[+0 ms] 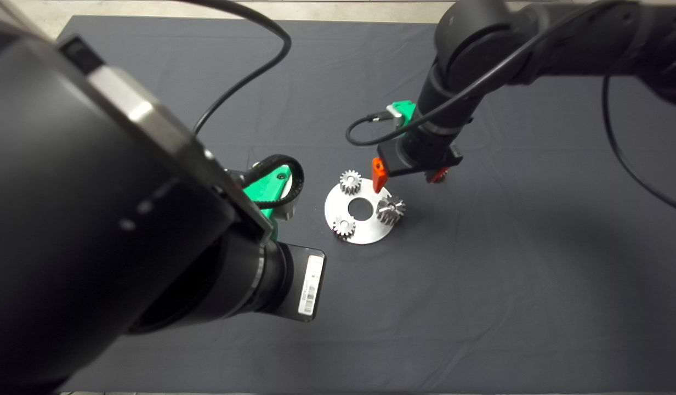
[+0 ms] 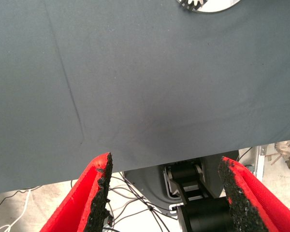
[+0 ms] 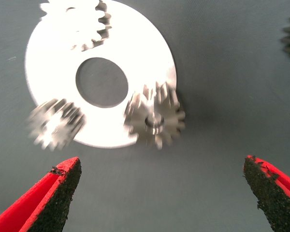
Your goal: Remove an incorrectly installed larger gear and replace it with the correct smaller gear
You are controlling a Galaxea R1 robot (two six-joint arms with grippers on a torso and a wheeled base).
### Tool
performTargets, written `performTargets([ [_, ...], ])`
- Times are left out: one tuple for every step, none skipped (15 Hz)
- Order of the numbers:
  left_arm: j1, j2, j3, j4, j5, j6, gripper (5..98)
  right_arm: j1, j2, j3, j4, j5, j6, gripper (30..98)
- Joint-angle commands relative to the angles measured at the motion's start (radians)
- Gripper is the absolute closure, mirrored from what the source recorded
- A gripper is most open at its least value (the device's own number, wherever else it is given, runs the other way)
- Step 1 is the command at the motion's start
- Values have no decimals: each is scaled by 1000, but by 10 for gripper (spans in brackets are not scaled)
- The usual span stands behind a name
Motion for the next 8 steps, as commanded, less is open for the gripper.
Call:
performTargets([
  [-19,4,3,-8,69,1,491,-52,46,-90,-97,-94,-50,398],
  [-19,4,1,-8,69,1,491,-61,48,-91,-126,-94,-52,398],
  [-19,4,2,-7,69,1,491,-68,48,-96,-146,-95,-57,398],
  [-19,7,1,-7,69,1,491,-78,48,-108,-149,-94,-75,398],
  [-19,10,-2,-5,69,1,491,-83,48,-123,-150,-95,-92,398],
  [-19,12,-8,-5,69,1,491,-85,48,-126,-151,-95,-95,399],
  [-19,14,-10,-5,69,1,491,-86,48,-126,-152,-95,-95,398],
  [-19,14,-10,-5,69,1,491,-90,49,-129,-153,-95,-95,398],
])
